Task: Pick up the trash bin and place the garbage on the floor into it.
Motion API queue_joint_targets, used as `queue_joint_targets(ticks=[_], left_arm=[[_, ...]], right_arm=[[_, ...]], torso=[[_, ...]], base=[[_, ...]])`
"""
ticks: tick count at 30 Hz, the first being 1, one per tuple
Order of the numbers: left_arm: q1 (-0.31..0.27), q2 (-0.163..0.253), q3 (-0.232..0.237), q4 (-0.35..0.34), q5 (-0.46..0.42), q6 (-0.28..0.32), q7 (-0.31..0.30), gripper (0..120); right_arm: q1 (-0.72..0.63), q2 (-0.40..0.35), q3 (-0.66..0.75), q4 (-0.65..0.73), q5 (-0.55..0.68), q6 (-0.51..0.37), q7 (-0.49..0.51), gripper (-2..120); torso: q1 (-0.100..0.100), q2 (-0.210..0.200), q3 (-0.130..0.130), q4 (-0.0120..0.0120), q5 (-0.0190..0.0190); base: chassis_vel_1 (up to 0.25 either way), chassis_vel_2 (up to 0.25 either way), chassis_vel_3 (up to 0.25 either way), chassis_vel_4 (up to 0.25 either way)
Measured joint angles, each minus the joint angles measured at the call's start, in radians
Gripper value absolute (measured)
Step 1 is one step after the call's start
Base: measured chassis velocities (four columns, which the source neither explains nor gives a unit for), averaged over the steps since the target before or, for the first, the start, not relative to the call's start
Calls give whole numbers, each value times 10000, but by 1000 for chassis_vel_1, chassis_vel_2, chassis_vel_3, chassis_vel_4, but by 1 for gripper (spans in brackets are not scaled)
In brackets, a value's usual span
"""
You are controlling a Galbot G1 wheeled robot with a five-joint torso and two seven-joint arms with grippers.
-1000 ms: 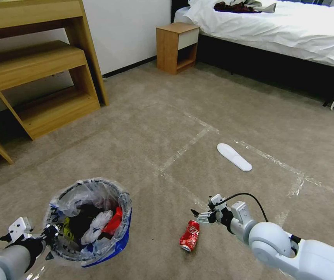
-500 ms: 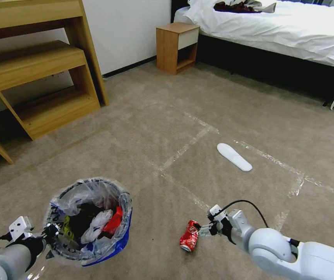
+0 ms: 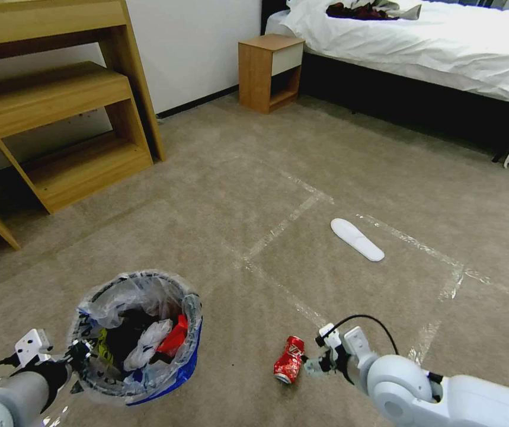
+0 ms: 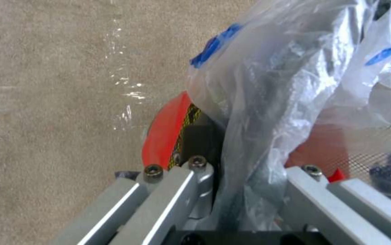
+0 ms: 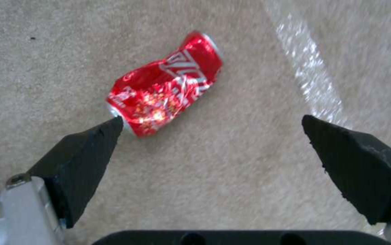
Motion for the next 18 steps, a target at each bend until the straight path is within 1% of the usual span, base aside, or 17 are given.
queue_joint_targets(ticks=[2, 3, 4, 6, 9, 11, 13, 14, 18], left_arm=[[-1, -18, 20, 0, 26, 0, 5, 0], [5, -19, 20, 0, 32, 0, 7, 0], [5, -19, 20, 0, 32, 0, 7, 0], [23, -19, 17, 0, 38, 0, 9, 0], [41, -7, 2, 0, 41, 0, 9, 0], [38, 1, -4, 1, 41, 1, 12, 0], [37, 2, -5, 0, 41, 0, 12, 0], [31, 4, -6, 0, 41, 0, 12, 0], [47, 8, -4, 0, 46, 0, 15, 0]], right_arm=[[-69, 518, -15, -85, 709, -99, 1014, 100], [-73, 668, -13, -105, 921, -158, 1248, 100], [-73, 668, -13, -105, 921, -158, 1248, 100], [-57, 926, -3, -245, 1104, -181, 1477, 100], [50, 1152, 16, -455, 1127, -178, 1549, 100], [152, 1413, 16, -542, 1435, -156, 1862, 100], [159, 1453, 16, -552, 1500, -154, 1912, 100], [141, 1603, 6, -625, 1635, -86, 2084, 100], [-26, 1731, -15, -885, 1539, -41, 2162, 100]], torso=[[0, 0, 0, 1, 2], [0, 0, 0, 1, 2], [0, 0, 0, 1, 2], [0, 0, 0, 1, 0], [0, 0, 0, 1, -2], [0, 0, 0, 2, 2], [0, 0, 0, 2, 1], [0, 0, 0, 2, -2], [0, 0, 0, 0, 0]], base=[[0, 0, 0, 0], [0, 0, 0, 0], [0, 0, 0, 0], [0, 0, 0, 0], [0, 0, 0, 0], [0, 0, 0, 0], [0, 0, 0, 0], [0, 0, 0, 0], [0, 0, 0, 0]])
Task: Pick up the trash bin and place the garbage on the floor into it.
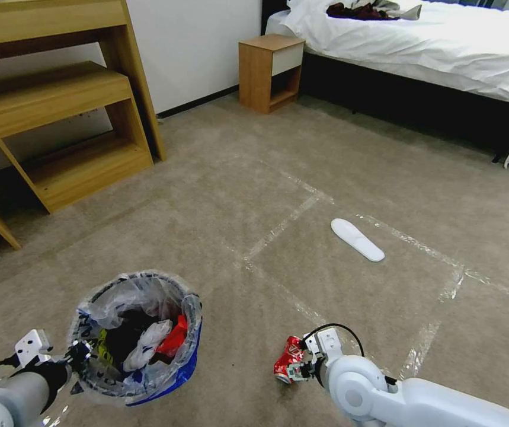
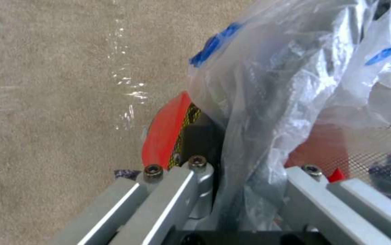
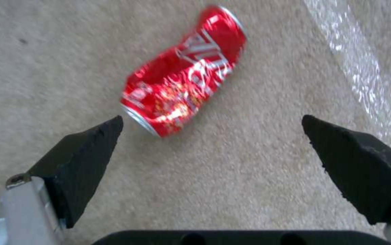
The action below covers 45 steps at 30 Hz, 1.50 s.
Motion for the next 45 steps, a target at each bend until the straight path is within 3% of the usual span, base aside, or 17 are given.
queue_joint_targets(ticks=[14, 45], left_arm=[[30, 73, 12, 0, 8, 0, 9, 0], [74, 58, 72, 0, 59, 0, 13, 0]], right_arm=[[-122, 1132, 232, -975, -42, 244, 506, 100], [-688, 2499, 613, -2268, -487, 907, 1291, 100]], torso=[[0, 0, 0, 2, 1], [0, 0, 0, 1, 1]], base=[[0, 0, 0, 0], [0, 0, 0, 0]])
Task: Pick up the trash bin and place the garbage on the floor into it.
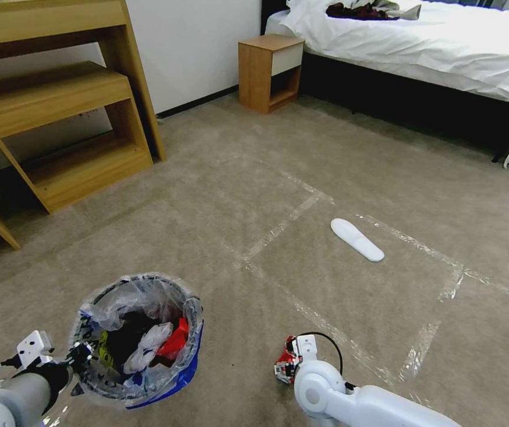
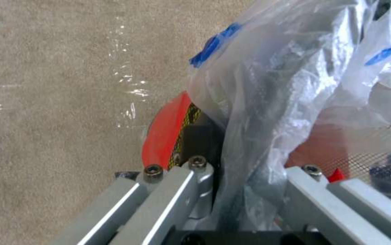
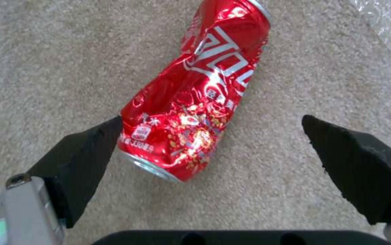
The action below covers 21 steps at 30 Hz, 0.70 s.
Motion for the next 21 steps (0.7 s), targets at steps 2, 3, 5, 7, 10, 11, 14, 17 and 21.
queue_joint_targets(ticks=[2, 3, 5, 7, 10, 11, 14, 17, 21], left_arm=[[1, 12, -2, 1, 1, 0, 1, 0], [2, 15, -2, 0, 2, 0, 4, 0], [8, 3, -2, 0, 9, 0, 6, 0], [18, -16, 9, 0, 38, 0, 23, 0], [38, -44, 27, 0, 119, 0, 109, 0], [38, -42, 28, 1, 119, 0, 112, 0], [43, -46, 28, 0, 132, 0, 116, 0], [48, -63, 31, 0, 147, 0, 118, 0], [46, -83, 66, 0, 169, 0, 125, 0]], right_arm=[[0, 174, -18, -146, -4, 80, 54, 100], [0, 287, -11, -220, 4, 122, 74, 100], [-1, 393, 10, -297, -6, 157, 76, 100], [-2, 545, 38, -445, -51, 235, 75, 100], [63, 975, 135, -763, -179, 445, 58, 100], [98, 1108, 171, -819, -200, 481, 61, 100], [186, 1263, 198, -950, -280, 529, 42, 100], [262, 1352, 218, -1028, -330, 530, 31, 100], [305, 1409, 315, -1153, -579, 547, -17, 100]], torso=[[0, 0, 0, 0, -1], [0, 0, 0, 0, 0], [0, 0, 0, -1, -1], [0, 0, 0, 0, -1], [0, 0, 0, 0, -1], [0, 0, 0, 0, -3], [0, 0, 0, 1, 1], [0, 0, 1, 0, -1], [0, 0, 0, 0, -1]], base=[[0, 0, 0, 0], [0, 0, 0, 0], [0, 0, 0, 0], [0, 0, 0, 0], [0, 0, 0, 0], [0, 0, 0, 0], [0, 0, 0, 0], [0, 0, 0, 0], [0, 0, 0, 0]])
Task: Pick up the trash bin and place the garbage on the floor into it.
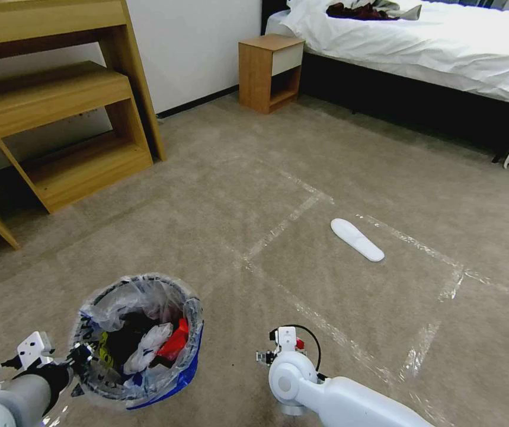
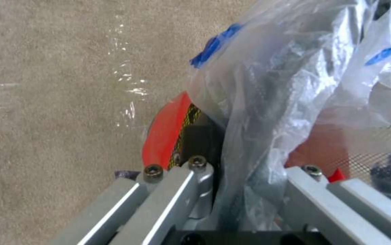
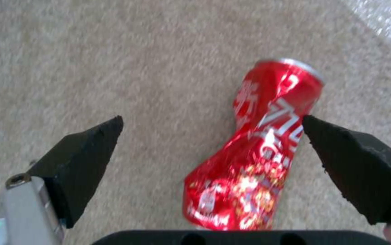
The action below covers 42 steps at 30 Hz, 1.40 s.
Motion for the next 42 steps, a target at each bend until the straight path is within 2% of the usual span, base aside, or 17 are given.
queue_joint_targets(ticks=[9, 19, 35, 42], left_arm=[[-40, 31, 55, 7, 27, 0, 15, 0], [-80, 29, 103, 61, 43, 0, 23, 0], [-117, 101, 75, 53, 13, 0, 39, 0], [-64, 245, -121, 8, -187, 0, 8, 0]], right_arm=[[-139, -306, 242, -202, -174, 6, -173, 100], [-223, -317, 332, -403, -257, 32, -254, 100], [-637, -206, 571, -722, -580, 61, -354, 100], [-918, 125, 771, -989, -722, 63, -491, 100]], torso=[[0, 0, 0, -2, 0], [0, 0, 0, -1, 0], [0, 0, 0, -1, 0], [0, 0, 0, 0, 0]], base=[[0, 0, 0, 0], [0, 0, 0, 0], [0, 0, 0, 0], [0, 0, 0, 0]])
